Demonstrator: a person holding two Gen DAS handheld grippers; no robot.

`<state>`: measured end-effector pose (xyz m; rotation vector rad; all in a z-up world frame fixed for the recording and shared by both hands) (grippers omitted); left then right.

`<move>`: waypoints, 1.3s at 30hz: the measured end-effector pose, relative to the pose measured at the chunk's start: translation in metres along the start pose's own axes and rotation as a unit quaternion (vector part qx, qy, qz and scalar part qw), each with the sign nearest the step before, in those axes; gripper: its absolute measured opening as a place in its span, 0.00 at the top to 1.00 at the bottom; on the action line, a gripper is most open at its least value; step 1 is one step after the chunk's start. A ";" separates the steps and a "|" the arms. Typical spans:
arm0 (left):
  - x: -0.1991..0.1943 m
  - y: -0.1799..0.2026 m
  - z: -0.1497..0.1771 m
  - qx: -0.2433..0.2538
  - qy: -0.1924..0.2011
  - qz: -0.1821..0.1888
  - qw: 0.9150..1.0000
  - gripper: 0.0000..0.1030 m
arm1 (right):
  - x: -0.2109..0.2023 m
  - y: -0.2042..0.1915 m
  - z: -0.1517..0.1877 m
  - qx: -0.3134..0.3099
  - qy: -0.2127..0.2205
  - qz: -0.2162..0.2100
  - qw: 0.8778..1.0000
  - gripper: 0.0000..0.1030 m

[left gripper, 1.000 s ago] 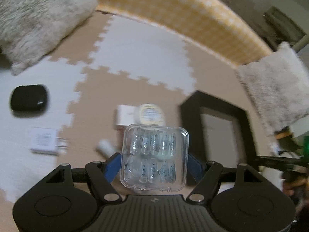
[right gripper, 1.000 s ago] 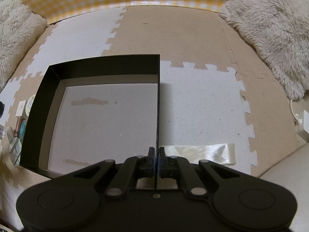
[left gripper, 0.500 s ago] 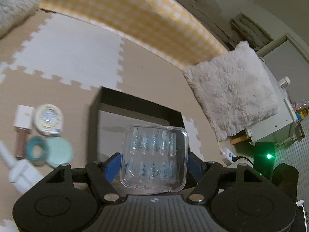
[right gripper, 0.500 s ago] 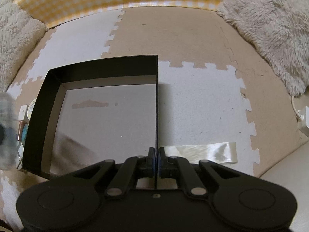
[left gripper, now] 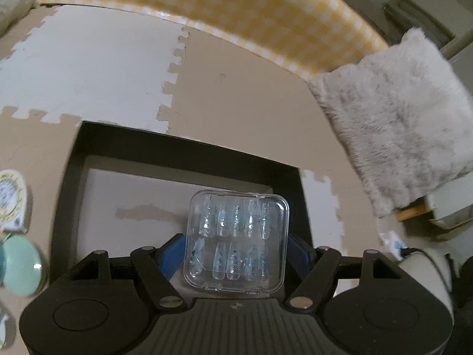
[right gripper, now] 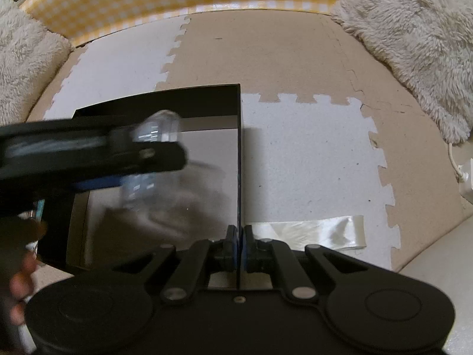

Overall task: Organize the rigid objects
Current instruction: 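Carry the capsule case into the black box and open the left tool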

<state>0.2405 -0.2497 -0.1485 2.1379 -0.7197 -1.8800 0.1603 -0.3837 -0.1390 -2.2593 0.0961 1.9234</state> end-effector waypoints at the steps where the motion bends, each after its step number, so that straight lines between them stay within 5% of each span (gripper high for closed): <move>1: 0.004 0.002 -0.004 0.003 -0.002 -0.005 1.000 0.28 | 0.000 0.000 0.000 0.000 0.000 0.000 1.000 0.96; 11: 0.038 0.011 -0.025 0.008 0.002 -0.021 1.000 0.26 | 0.000 -0.001 0.000 -0.003 -0.004 -0.002 1.000 0.96; 16: 0.035 0.007 -0.027 0.002 0.002 -0.022 1.000 0.11 | 0.001 0.001 0.000 -0.001 -0.005 -0.005 1.000 0.95; 39: -0.065 0.017 0.012 0.084 0.038 -0.075 0.993 0.00 | 0.001 0.002 0.001 -0.006 -0.001 -0.011 1.000 0.95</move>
Point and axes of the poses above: each gripper's, at about its wrist camera, not at the fingertips, and x roughly the way its jaws point, y to its right, z to its underside, the point moved 1 cm from there along x, roughly the way its jaws point, and after that the axes turned 15 degrees about -y, right-handed, at the moved point
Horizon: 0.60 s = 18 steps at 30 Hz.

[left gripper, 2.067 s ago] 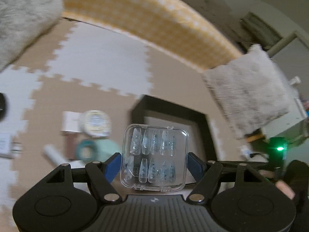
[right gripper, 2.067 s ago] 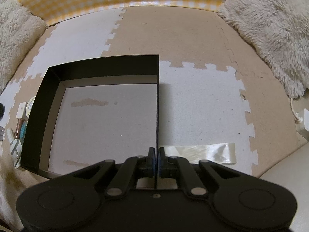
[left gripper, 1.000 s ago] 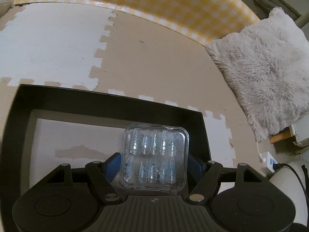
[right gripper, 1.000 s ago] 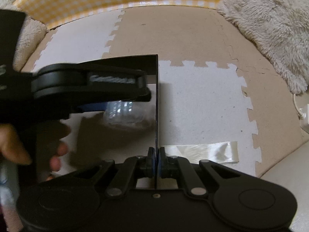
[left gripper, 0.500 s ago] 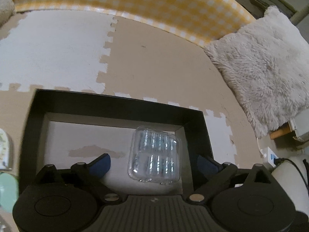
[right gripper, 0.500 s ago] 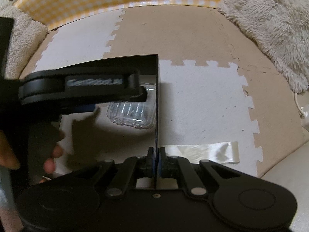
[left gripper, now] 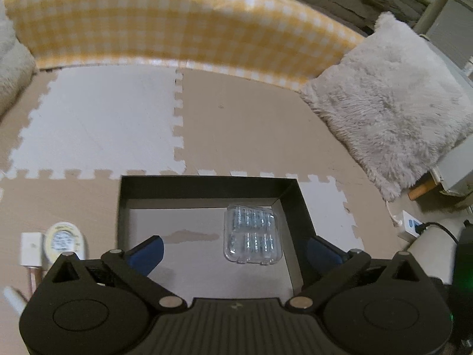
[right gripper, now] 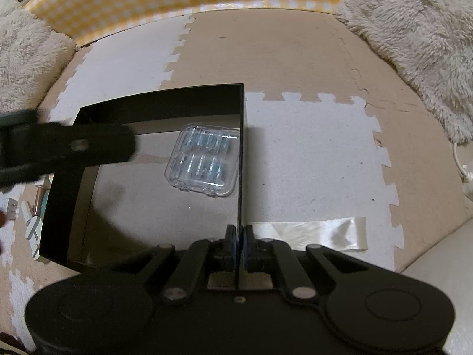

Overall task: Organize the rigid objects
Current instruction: 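Carry the capsule case into the black box and open the left tool, then move the left tool back and grasp the white watch-band tool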

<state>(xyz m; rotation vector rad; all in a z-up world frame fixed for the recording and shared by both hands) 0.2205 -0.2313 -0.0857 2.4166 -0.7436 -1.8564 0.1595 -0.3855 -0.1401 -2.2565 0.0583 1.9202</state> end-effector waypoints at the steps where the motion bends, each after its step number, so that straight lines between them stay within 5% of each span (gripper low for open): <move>1: -0.006 0.000 0.002 0.006 0.004 -0.003 1.000 0.00 | 0.000 -0.001 0.000 -0.001 0.000 0.001 1.000 0.95; 18: -0.099 -0.031 0.054 0.053 0.070 -0.003 0.996 0.00 | -0.001 -0.001 0.001 0.001 0.003 0.000 1.000 0.95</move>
Point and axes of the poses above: each gripper's, at about its wrist camera, not at the fingertips, and x roughly the way its jaws point, y to its right, z to its underside, the point moved 1 cm from there along x, roughly the way its jaws point, and after that the axes turned 15 degrees about -y, right-handed, at the moved point
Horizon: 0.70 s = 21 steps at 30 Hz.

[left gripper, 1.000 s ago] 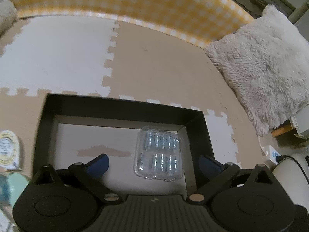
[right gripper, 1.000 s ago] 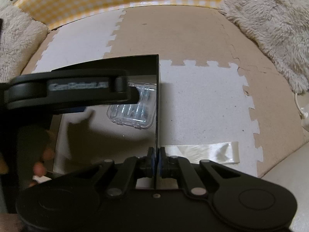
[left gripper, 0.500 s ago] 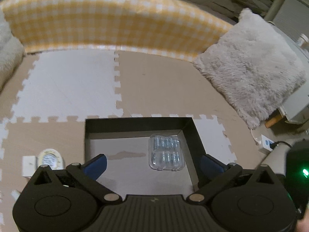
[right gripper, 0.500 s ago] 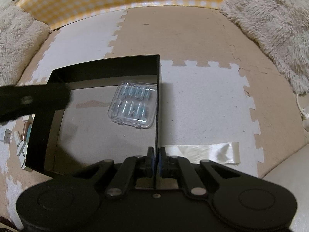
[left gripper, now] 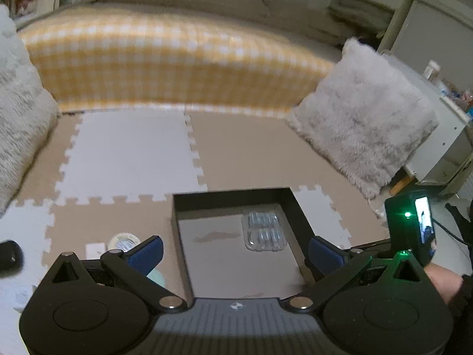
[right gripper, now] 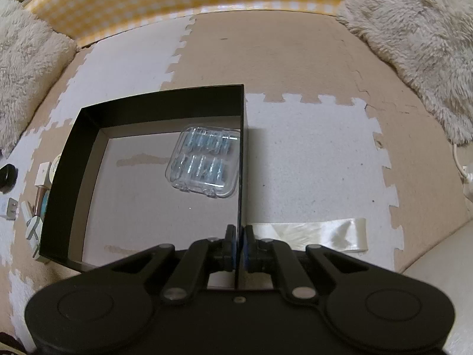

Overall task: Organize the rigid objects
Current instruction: 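Move the left tool back and grasp the white watch-band tool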

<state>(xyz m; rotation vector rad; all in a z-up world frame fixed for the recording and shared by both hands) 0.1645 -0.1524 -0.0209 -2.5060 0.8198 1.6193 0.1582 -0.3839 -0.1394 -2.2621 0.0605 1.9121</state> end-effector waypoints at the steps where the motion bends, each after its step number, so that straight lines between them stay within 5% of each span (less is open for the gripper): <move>1: -0.006 -0.003 0.002 0.005 0.008 -0.004 1.000 0.00 | 0.000 0.000 0.000 0.000 0.000 0.000 1.000 0.95; 13: -0.035 -0.056 0.022 0.053 0.054 -0.082 0.994 0.00 | 0.000 0.001 0.000 -0.001 0.001 0.001 1.000 0.95; 21: -0.008 -0.097 0.048 0.050 -0.002 -0.096 0.994 0.00 | 0.001 0.000 -0.001 -0.003 0.001 0.005 1.000 0.95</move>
Point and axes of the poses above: each gripper's, at about its wrist camera, not at the fingertips, and x roughly the way its jaws point, y to its right, z to its underside, the point moved 1 cm from there along x, roughly the way its jaws point, and after that the axes turned 15 degrees about -y, right-handed, at the moved point
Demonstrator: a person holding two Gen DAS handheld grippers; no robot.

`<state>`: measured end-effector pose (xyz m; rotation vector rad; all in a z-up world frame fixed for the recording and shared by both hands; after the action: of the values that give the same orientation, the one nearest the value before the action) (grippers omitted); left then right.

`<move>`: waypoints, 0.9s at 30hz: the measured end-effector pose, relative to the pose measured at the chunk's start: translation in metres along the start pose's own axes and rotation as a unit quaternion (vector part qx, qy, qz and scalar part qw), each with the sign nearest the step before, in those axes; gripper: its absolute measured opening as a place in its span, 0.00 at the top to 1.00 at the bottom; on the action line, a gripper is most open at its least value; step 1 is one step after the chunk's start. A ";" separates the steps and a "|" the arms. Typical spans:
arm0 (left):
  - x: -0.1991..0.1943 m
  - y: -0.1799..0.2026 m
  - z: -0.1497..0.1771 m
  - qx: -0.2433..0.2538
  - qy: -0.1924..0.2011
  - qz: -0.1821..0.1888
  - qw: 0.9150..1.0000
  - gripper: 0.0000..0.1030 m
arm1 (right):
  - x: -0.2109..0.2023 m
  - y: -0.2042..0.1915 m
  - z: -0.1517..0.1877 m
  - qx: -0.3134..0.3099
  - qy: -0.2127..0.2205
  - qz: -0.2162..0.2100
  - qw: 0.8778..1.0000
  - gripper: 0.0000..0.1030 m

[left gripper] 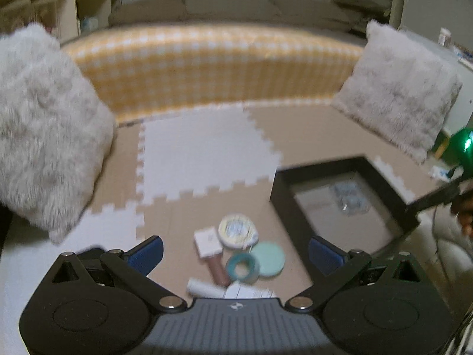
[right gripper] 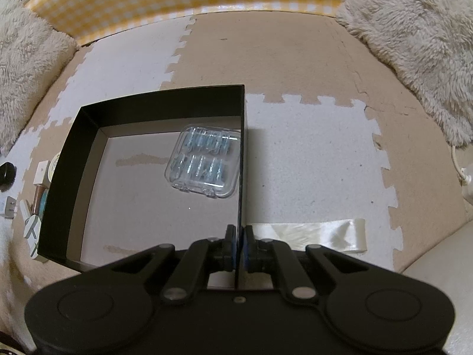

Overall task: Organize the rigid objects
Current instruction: 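Move the left tool back and grasp the white watch-band tool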

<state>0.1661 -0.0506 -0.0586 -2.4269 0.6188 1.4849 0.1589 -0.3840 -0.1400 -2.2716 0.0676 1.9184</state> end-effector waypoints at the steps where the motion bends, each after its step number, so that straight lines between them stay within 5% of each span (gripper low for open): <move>1: 0.007 -0.002 0.004 -0.003 -0.015 0.001 1.000 0.00 | 0.000 0.000 0.000 -0.001 0.000 0.001 1.000 0.95; 9: 0.055 0.001 0.022 0.020 -0.110 0.008 0.994 0.00 | 0.001 -0.003 0.001 -0.004 -0.001 0.006 1.000 0.95; 27: 0.106 0.011 0.023 0.008 -0.149 0.020 0.989 0.15 | 0.002 -0.005 0.000 -0.010 -0.003 0.013 1.000 0.96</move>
<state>0.1854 -0.0756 -0.1626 -2.1303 0.6111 1.8047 0.1597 -0.3789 -0.1416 -2.2879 0.0781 1.9473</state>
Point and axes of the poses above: each gripper's, at about its wrist camera, not at the fingertips, and x roughly the way its jaws point, y to its right, z to its underside, the point moved 1 cm from there along x, roughly the way its jaws point, and after that the axes turned 15 degrees about -y, right-handed, at the moved point
